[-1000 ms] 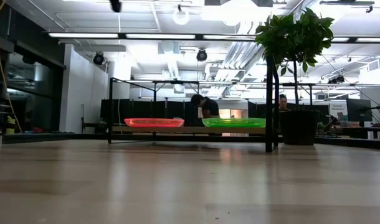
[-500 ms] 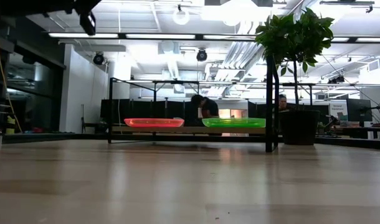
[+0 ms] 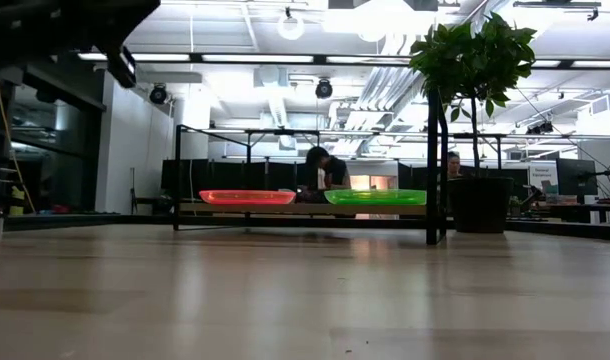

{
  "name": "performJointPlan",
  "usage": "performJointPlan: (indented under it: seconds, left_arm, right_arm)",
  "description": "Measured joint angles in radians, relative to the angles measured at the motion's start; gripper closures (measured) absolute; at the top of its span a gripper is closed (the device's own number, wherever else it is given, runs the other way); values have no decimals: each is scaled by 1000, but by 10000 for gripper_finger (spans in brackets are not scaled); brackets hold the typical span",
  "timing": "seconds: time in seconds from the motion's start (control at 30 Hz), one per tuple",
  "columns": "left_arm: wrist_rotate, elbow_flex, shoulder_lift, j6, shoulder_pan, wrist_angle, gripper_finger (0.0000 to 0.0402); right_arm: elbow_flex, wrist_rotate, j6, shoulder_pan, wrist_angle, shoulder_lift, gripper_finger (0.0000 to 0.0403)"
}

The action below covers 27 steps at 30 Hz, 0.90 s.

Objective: Place and stack plates onto a shelf
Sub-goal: Return to Home Position

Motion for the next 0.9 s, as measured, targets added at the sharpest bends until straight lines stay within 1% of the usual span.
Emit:
performJointPlan:
  seconds: [0.13, 0.27, 0.4, 0.57, 0.67, 0.73, 0.83, 0.9]
  left_arm:
    - [-11, -47, -31, 3, 6, -9, 401]
    - [2, -46, -86, 40, 28, -109, 401]
    - [5, -45, -159, 43, 77, -188, 401]
    - [40, -45, -218, -26, 118, -252, 401]
    - [37, -45, -221, -43, 122, -291, 401]
    - [38, -45, -220, -44, 122, -297, 401]
    - [37, -45, -220, -44, 122, -303, 401]
    - [37, -45, -220, -44, 122, -303, 401]
  right_arm:
    - [0, -22, 0, 0, -3, 0, 247]
    - [0, -69, 11, 0, -39, -11, 247]
    - [0, -101, 23, 0, -136, -42, 247]
    - [0, -109, -8, 28, -270, -99, 254]
    - [0, -106, -40, 75, -349, -136, 281]
    - [-5, -81, -54, 121, -400, -167, 313]
    - [-81, -41, -58, 204, -383, -249, 375]
    - [-172, -11, -49, 258, -315, -322, 395]
